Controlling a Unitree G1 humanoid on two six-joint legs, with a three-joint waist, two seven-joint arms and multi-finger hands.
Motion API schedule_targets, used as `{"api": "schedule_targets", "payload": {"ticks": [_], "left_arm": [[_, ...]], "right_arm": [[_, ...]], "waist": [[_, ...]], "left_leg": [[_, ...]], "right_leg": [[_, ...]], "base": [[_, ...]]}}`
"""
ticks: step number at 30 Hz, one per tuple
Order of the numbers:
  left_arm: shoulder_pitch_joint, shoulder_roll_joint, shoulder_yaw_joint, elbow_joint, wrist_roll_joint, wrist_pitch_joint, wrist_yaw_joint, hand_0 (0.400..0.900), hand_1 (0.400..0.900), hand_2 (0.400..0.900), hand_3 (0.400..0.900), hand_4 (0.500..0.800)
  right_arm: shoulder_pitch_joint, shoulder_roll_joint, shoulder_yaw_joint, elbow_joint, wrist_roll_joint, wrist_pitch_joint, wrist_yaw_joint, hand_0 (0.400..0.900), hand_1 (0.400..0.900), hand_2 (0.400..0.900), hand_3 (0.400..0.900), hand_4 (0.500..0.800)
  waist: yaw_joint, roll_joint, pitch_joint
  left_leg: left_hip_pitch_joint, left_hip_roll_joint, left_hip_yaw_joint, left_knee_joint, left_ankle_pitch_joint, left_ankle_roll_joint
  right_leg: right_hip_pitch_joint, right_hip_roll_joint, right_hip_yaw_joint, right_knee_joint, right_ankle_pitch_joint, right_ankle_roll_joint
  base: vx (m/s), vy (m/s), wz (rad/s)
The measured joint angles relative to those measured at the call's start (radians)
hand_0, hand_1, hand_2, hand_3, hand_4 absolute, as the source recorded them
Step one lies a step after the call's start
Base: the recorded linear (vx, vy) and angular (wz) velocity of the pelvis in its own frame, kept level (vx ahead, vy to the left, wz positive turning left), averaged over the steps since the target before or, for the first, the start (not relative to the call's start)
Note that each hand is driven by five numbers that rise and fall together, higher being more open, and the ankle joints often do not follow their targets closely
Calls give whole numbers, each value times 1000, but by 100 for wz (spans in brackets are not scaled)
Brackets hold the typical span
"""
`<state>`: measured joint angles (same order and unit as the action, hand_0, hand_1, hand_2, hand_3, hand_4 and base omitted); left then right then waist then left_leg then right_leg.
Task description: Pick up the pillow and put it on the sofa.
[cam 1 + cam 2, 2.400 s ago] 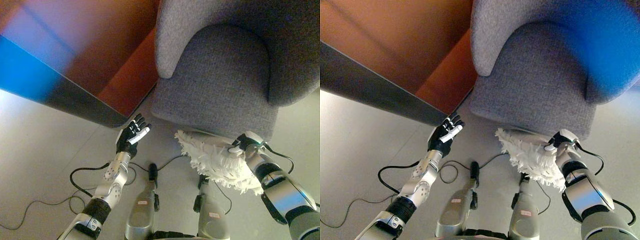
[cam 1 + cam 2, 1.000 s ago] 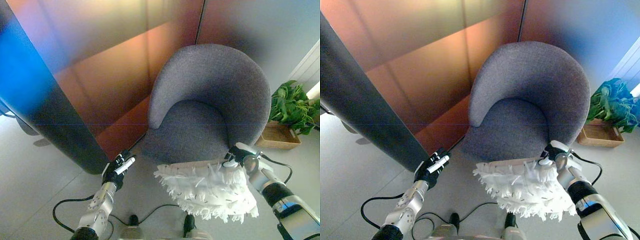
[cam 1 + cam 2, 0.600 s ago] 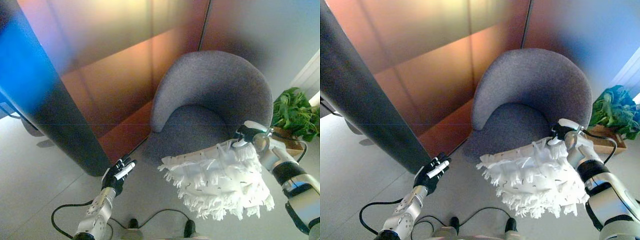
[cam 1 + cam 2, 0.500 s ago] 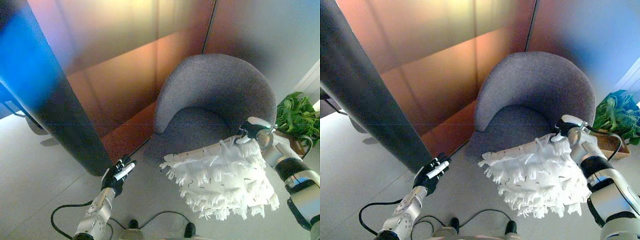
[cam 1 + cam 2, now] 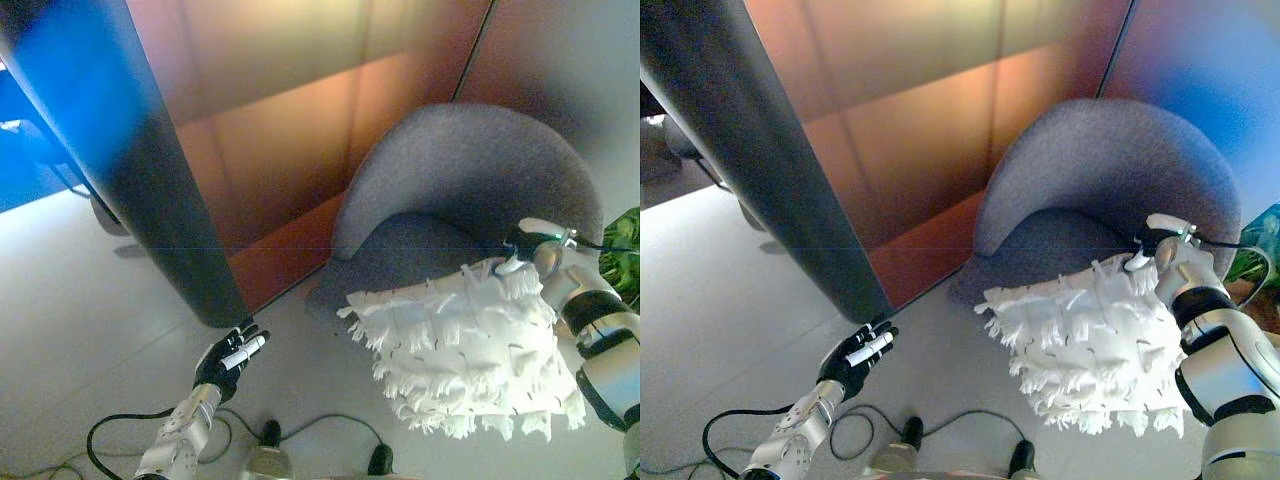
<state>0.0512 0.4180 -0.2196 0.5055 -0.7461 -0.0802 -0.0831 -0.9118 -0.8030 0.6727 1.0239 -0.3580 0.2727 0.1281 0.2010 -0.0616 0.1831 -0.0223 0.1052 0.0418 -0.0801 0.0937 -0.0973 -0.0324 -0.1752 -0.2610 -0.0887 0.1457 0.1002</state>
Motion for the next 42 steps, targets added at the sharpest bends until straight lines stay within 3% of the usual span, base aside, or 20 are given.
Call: {"api": "schedule_targets", "payload": {"ticks": [6, 13, 14, 15, 16, 23, 42], "left_arm": [[-79, 20, -18, -52, -16, -38, 2, 900, 900, 900, 900, 800], [-122, 20, -33, -88, -20, -53, 20, 900, 900, 900, 900, 800], [-128, 20, -33, -89, -22, -54, 24, 900, 900, 900, 900, 800], [-134, 20, -33, -89, -28, -54, 26, 900, 900, 900, 900, 800], [-141, 20, -33, -89, -38, -54, 27, 900, 900, 900, 900, 800], [-151, 20, -33, -89, -46, -54, 31, 900, 900, 900, 900, 800], [-133, 21, -33, -89, -46, -54, 31, 900, 900, 900, 900, 800]], "right_arm": [[-143, -1, 38, 0, 55, 35, -119, 400, 400, 400, 400, 500], [-215, -1, 52, -1, 73, 54, -147, 400, 400, 400, 400, 500], [-218, -1, 52, -1, 73, 54, -148, 551, 551, 551, 551, 591], [-219, -1, 52, 1, 73, 55, -153, 847, 847, 847, 847, 768], [-220, -1, 52, 2, 72, 56, -162, 900, 900, 900, 900, 800], [-244, -6, 51, 7, 71, 62, -232, 900, 900, 900, 900, 800], [-260, -41, 45, 26, 57, 66, -254, 900, 900, 900, 900, 800]], "waist": [[2, 2, 118], [5, 10, 173], [5, 12, 175], [5, 14, 178], [5, 16, 180], [4, 22, 186], [-1, 23, 186]], "left_leg": [[-88, 4, -14, 0, 30, -2], [-99, 3, -14, 0, 33, -4], [-97, 2, -14, 0, 32, -3], [-95, 2, -14, 0, 32, -3], [-94, 2, -14, 0, 32, -3], [-77, 3, -14, 0, 31, -3], [-57, 2, -14, 0, 31, -3]], "right_leg": [[-81, 7, -6, -2, 22, -5], [-91, 7, -9, 1, 28, -12], [-89, 6, -9, 1, 28, -12], [-87, 6, -9, 1, 28, -12], [-86, 5, -10, 1, 28, -12], [-69, 6, -9, 1, 26, -13], [-49, 5, -9, 1, 26, -13]], "base": [[-151, -8, -1], [11, 24, 1], [9, 32, 4], [6, 31, 3], [6, 32, 4], [5, 1, 0], [4, 0, 0]]}}
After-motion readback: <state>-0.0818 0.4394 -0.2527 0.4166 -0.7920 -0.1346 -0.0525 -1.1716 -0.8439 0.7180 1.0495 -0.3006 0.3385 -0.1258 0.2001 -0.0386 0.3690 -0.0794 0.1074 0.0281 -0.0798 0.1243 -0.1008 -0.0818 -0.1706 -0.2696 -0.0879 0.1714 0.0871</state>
